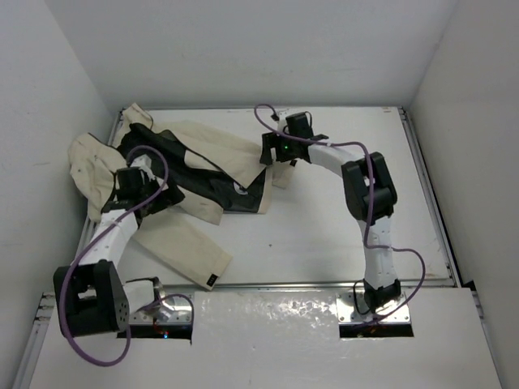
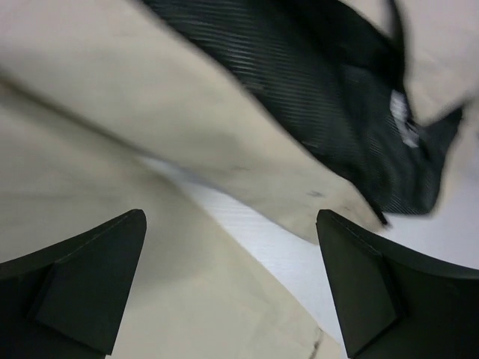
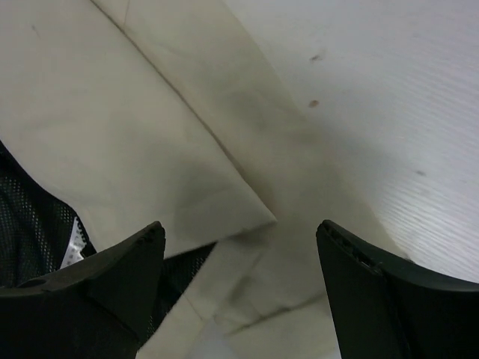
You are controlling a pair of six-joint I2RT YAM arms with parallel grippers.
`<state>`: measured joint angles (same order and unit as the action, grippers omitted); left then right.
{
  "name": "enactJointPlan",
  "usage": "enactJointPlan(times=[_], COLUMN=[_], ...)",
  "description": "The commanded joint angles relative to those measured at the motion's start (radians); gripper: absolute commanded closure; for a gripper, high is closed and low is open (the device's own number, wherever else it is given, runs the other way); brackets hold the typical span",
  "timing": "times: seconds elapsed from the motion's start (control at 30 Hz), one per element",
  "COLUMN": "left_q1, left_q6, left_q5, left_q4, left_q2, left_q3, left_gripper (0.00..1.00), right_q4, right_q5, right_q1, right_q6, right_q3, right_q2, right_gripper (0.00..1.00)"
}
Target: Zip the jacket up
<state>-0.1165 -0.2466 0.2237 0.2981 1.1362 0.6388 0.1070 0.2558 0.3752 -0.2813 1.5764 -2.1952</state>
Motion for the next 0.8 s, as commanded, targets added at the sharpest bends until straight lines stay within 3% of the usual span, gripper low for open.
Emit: enactJointPlan(times=[0.0,0.2,0.27,0.3,0.33,0.43,0.57,0.6,0.67,0.77], left_q1=[-0.086,-0.092,-0.101,-0.101,-0.101,-0.091,-0.02,0.029,0.087,0.106], left_q6=[-0.048,-0.098,-0.118,-0.112,-0.109,-0.091,0.068,0.18,0.287,0.337], left_q5=[-0.029,-0.017,-0.001,0.012,0.014,-0.018,-0.004,-0.01,-0.046,0.06], left_q4=[-0.091,-0.276,-0.347,-0.362,-0.373,-0.407,-0.404,-0.401,-0.421,-0.421], left_q2=[0.033,0.161,0.21,0.224,0.25,0.305,0.365,0.375,0.396,0.471], left_q3=[-0.013,-0.039,-0.048,-0.05,-0.053,-0.044,0.069,0.091,0.122,0.178], left_gripper=[0.03,0.01,0.03,0.06,0.09,0.25,0.46,0.71,0.84,0.96], right_q4=[0.017,-0.059,-0.078,-0.101,-0.101,-0.136,-0.188,-0.223,-0.271,-0.305], right_q5=[0.017,0.008,0.025,0.033,0.034,-0.013,-0.113,-0.131,-0.153,-0.219], right_q1=[0.033,0.039,0.039,0.039,0.039,0.039,0.037,0.036,0.034,0.034], right_q6=[-0.018,-0.073,-0.081,-0.078,-0.069,-0.036,-0.01,-0.013,-0.05,-0.102], right_q3=[0.083,0.08,0.071,0.05,0.036,-0.053,-0.315,-0.369,-0.523,-0.72], right_q2=[-0.057,-0.121,-0.117,-0.1,-0.087,-0.01,0.142,0.178,0.285,0.433], right_gripper=[0.21,0.23,0.37,0.57,0.7,1.0,1.0,1.0,1.0,1.0])
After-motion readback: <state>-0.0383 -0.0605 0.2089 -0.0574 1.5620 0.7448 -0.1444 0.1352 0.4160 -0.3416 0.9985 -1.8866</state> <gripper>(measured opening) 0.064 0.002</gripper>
